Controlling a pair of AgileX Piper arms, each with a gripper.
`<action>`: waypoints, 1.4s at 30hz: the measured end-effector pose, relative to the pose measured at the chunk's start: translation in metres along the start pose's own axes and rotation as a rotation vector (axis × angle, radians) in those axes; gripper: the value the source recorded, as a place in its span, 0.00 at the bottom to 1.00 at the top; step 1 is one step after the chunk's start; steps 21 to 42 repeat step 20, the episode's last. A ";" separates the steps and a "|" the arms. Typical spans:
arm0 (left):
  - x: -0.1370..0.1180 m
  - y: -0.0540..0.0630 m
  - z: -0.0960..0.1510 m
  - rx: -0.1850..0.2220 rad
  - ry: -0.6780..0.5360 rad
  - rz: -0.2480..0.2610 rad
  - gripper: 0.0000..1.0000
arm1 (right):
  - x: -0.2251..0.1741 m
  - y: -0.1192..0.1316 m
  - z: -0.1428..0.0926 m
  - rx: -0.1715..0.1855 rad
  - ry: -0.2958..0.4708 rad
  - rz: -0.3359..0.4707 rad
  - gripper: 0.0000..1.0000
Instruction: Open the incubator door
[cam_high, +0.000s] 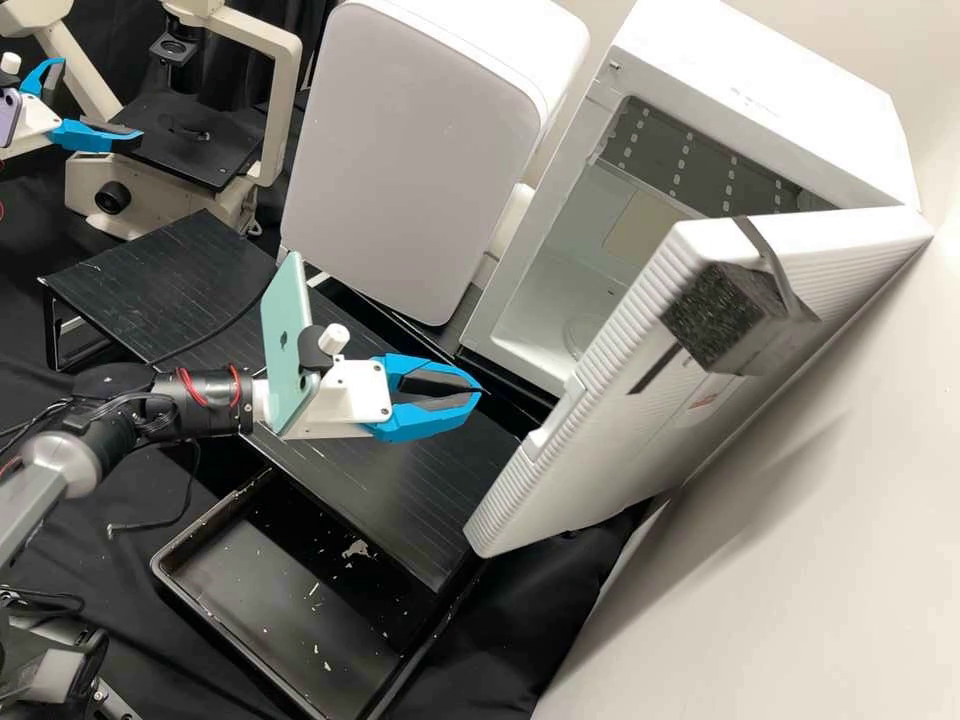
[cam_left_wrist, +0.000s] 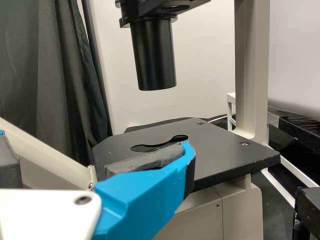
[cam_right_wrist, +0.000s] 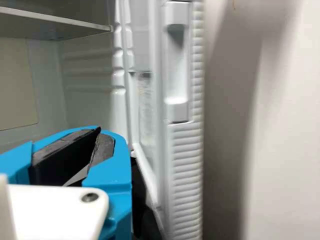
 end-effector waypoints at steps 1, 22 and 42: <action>0.000 0.000 0.000 0.000 0.000 0.000 1.00 | -0.001 -0.001 0.000 0.000 0.004 -0.006 0.00; 0.000 0.000 0.000 0.000 0.000 0.000 1.00 | -0.038 -0.054 0.007 0.316 0.645 -0.338 1.00; 0.000 0.000 0.000 0.000 0.000 0.000 1.00 | -0.038 -0.054 0.007 0.316 0.645 -0.338 1.00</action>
